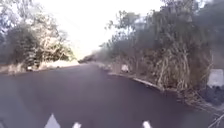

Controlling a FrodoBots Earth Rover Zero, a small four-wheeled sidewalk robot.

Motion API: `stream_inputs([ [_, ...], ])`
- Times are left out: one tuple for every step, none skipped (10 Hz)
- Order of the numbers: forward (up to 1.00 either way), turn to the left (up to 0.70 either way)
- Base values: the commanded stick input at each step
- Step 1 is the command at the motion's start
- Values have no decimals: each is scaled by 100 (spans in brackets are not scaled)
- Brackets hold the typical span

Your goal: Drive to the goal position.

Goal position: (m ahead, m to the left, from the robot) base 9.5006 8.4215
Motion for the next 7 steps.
stream_inputs([
  [85,-4],
  [85,-2],
  [85,-1],
  [85,0],
  [85,0],
  [85,0],
  [85,0],
])
